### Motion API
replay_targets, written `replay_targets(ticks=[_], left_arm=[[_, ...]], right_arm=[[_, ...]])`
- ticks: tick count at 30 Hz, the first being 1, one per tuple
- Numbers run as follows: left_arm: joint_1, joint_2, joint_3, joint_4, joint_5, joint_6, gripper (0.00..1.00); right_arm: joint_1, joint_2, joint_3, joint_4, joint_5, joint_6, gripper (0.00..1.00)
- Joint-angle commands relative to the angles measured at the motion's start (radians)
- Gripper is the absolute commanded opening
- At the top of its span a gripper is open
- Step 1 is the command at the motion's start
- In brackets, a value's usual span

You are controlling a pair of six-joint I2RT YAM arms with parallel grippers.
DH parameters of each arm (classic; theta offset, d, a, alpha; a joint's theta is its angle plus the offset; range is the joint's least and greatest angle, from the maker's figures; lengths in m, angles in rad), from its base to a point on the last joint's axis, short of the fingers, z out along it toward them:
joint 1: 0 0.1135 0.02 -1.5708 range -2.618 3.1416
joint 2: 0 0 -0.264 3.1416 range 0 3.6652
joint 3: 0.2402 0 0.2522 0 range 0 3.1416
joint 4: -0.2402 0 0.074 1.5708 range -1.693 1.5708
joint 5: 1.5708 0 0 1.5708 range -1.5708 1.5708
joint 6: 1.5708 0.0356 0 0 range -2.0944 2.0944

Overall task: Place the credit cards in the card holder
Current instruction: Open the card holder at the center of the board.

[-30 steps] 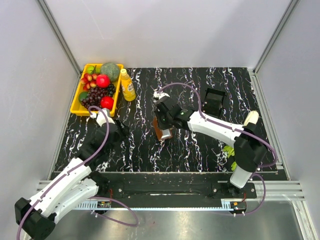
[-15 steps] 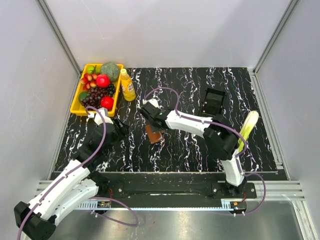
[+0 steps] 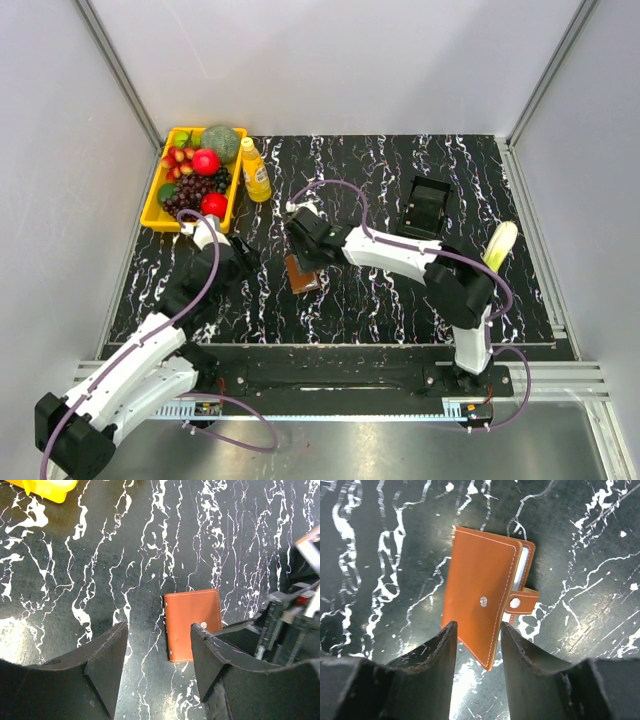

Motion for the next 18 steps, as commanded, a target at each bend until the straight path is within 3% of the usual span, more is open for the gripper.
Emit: replay_targets(ticks=[1,5,9,18], left_arm=[[0.022,0.037,-0.003,0.087,0.056,-0.001,0.57],[0.036,0.100,0.023,0.106,0.099,0.003,0.58],[0.037,0.146,0.048,0.118,0.133,0.023,0.59],[0.016,0.364,0.248,0.048,0.213,0.244,0.59]], right_arm=[[0.011,-0.116,-0.038,0.109,-0.090,0.025,0.46],[-0.015,-0.245,-0.187,0.271,-0.148,0.046,0.50],[-0.103,-0.303,-0.301,0.414,-0.308,0.112,0.54],[-0.219,-0.434,-0.494,0.401,-0.171,0.175,0.36]])
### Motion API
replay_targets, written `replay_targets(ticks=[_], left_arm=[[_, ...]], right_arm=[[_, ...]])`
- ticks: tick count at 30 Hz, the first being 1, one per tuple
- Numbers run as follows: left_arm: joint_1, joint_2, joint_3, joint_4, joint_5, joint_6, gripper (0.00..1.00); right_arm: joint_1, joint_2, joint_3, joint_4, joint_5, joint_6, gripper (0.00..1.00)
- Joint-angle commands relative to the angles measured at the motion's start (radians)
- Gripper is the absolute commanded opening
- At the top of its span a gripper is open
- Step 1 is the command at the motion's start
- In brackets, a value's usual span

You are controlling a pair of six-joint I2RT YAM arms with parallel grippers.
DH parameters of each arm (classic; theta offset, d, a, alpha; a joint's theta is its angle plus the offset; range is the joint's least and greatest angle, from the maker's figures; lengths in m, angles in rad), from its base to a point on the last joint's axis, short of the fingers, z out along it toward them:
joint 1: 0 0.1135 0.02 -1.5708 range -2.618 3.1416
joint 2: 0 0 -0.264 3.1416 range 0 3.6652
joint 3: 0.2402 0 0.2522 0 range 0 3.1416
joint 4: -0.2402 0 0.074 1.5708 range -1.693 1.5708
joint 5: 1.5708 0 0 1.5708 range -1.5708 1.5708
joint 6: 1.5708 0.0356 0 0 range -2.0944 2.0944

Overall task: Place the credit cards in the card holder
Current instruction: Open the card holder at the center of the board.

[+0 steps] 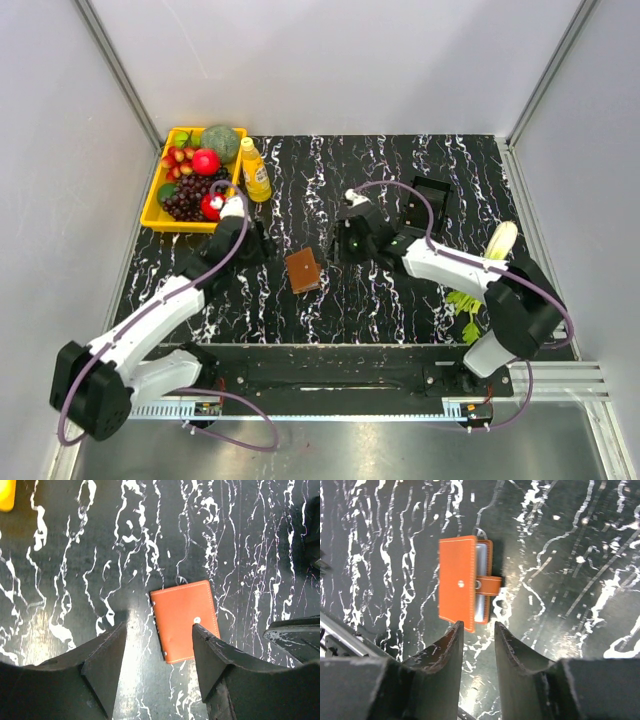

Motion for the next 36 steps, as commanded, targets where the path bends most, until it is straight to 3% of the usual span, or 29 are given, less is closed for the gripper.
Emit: replay_targets(ticks=[1,6,11,22,36], left_arm=[[-0.031,0.117,0.172,-0.016,0.048,0.158,0.61],[-0.096,0.388,0.469,-0.220,0.062,0.293,0.68],[-0.180,0.651,0.724,-0.456,-0.061,0.328,0.70],[-0.235,0.778,0.787,-0.521,0.046,0.255,0.70],[-0.277,0.933,0.862,-0.613,-0.064,0.129,0.64]], right_arm=[[-0.048,-0.061,-0.059,0.035,0.030,0.046,0.35],[-0.051,-0.064,-0.117,0.049,0.033,0.070,0.29],[-0.065,-0.134,-0.206,0.055,0.132,0.118,0.31],[-0.132,-0.282,-0.302,0.093,0.137,0.113,0.33],[-0.135,-0.302,-0.321,0.110,0.122,0.098,0.34]])
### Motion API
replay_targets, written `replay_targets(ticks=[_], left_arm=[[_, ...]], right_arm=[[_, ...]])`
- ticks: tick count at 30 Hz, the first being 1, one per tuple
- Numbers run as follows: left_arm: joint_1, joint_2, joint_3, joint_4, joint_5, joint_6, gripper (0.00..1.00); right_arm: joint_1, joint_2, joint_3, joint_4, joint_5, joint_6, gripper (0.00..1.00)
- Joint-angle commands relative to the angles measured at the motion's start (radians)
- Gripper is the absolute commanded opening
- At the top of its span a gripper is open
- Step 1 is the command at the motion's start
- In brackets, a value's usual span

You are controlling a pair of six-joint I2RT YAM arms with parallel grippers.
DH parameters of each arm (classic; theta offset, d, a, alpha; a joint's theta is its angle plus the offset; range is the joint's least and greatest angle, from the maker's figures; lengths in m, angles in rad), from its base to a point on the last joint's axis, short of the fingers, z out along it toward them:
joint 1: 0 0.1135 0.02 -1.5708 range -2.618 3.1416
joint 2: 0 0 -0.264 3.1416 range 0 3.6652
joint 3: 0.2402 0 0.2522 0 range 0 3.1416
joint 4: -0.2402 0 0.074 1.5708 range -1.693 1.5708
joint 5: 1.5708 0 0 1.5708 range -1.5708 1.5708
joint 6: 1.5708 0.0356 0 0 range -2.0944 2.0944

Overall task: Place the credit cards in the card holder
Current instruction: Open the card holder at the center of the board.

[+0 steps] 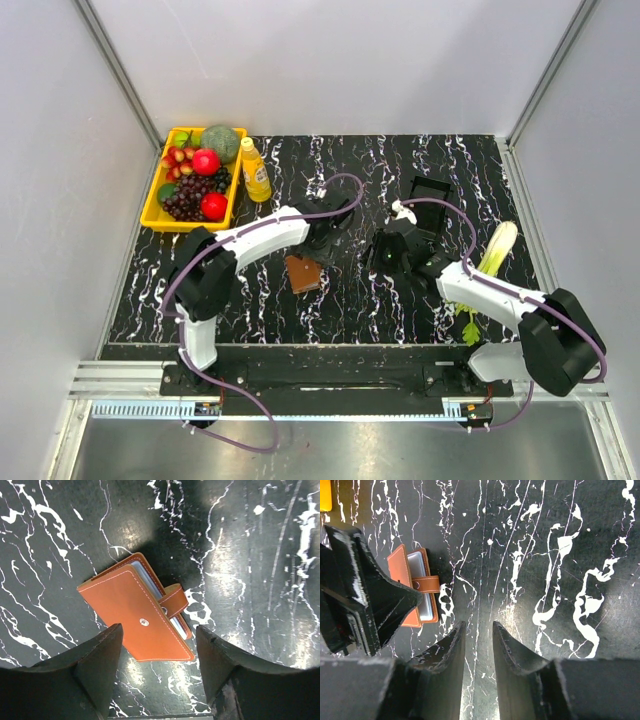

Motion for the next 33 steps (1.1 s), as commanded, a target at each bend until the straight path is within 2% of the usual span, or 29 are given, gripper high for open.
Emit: replay_targets(ticks=[1,3,6,13,14,20,21,22,23,25,26,28,33], left_arm=[[-0.011,0.036,0.047,-0.057,-0.073,-0.046,0.63],[-0.015,0.039,0.040,-0.055,-0.074,-0.054,0.60],[-0.019,0.034,0.035,-0.052,-0.079,-0.057,0.49],[-0.019,-0.006,-0.011,-0.019,-0.091,-0.046,0.04],[-0.019,-0.018,-0.023,-0.011,-0.096,-0.048,0.00],[-0.019,-0.089,-0.094,0.064,-0.068,-0.032,0.00],[-0.017,-0.089,-0.091,0.063,-0.067,-0.029,0.03],[-0.018,-0.087,-0.086,0.055,-0.073,-0.035,0.19],[-0.019,-0.090,-0.082,0.055,-0.076,-0.038,0.23],[-0.019,-0.092,-0.076,0.061,-0.085,-0.041,0.45],[-0.020,-0.089,-0.070,0.060,-0.087,-0.041,0.47],[-0.020,-0.077,-0.050,0.050,-0.091,-0.048,0.55],[-0.034,-0.026,-0.002,0.017,-0.128,-0.072,0.56]], right_arm=[[-0.004,-0.035,-0.004,0.033,0.007,-0.020,0.34],[-0.004,-0.036,-0.004,0.033,0.003,-0.023,0.34],[-0.006,-0.033,-0.006,0.041,-0.002,-0.023,0.35],[-0.006,0.017,0.000,0.097,-0.093,-0.019,0.34],[-0.006,0.030,0.004,0.111,-0.120,-0.023,0.34],[-0.006,0.113,0.023,0.183,-0.238,-0.005,0.30],[-0.004,0.116,0.022,0.191,-0.236,-0.003,0.30],[-0.006,0.116,0.023,0.194,-0.238,-0.006,0.31],[-0.004,0.117,0.027,0.194,-0.241,-0.007,0.31],[-0.006,0.117,0.028,0.190,-0.235,-0.010,0.32],[-0.006,0.116,0.027,0.187,-0.229,-0.010,0.31],[-0.006,0.103,0.017,0.184,-0.214,-0.010,0.32],[-0.006,0.036,-0.038,0.161,-0.106,0.013,0.33]])
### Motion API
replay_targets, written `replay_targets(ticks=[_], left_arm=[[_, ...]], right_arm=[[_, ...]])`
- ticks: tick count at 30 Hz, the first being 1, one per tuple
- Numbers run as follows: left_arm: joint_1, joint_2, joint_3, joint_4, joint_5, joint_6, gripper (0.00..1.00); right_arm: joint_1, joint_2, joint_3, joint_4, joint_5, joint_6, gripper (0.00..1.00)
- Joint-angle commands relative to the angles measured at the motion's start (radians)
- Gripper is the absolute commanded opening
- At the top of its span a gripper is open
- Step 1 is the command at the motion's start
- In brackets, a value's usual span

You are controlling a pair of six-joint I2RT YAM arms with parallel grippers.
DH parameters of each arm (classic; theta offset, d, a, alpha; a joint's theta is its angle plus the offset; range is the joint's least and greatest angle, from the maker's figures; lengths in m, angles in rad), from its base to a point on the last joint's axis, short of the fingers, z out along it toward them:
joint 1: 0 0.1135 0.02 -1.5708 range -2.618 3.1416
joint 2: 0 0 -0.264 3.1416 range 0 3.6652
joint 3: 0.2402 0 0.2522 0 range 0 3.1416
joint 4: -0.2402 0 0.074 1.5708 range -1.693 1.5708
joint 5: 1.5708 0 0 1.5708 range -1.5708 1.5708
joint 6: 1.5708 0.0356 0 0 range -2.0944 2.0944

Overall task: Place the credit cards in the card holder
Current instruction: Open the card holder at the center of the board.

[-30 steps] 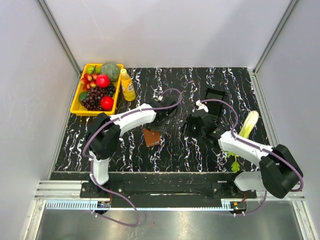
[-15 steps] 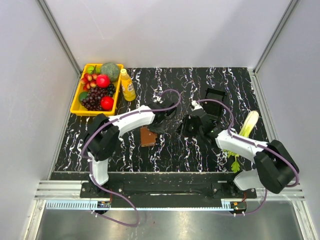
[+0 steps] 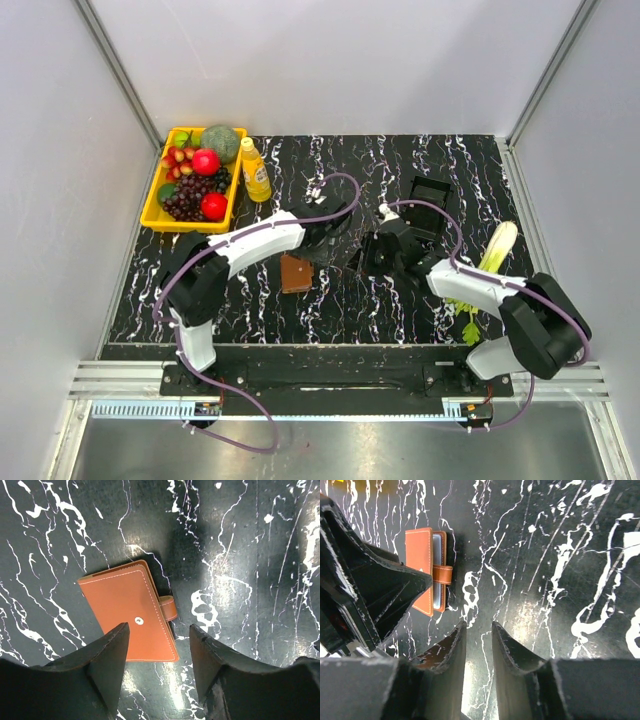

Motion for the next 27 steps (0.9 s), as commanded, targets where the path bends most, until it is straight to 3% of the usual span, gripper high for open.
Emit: replay_targets(ticks=[1,5,14,27], left_arm=[[-0.023,0.034,0.080,-0.028,-0.074,-0.024,0.56],[-0.049,0.095,0.105,-0.076,-0.152,-0.044,0.54],[-0.063,0.151,0.140,-0.168,-0.308,-0.074,0.53],[-0.074,0.197,0.096,-0.143,-0.312,-0.074,0.48]], right_arm=[[-0.004,-0.107,-0.048,0.018,0.113,0.024,0.34],[-0.004,-0.196,-0.093,0.014,0.188,0.026,0.35],[-0.004,-0.216,-0.105,0.001,0.189,0.015,0.37],[-0.004,-0.219,-0.103,0.001,0.175,0.005,0.39]])
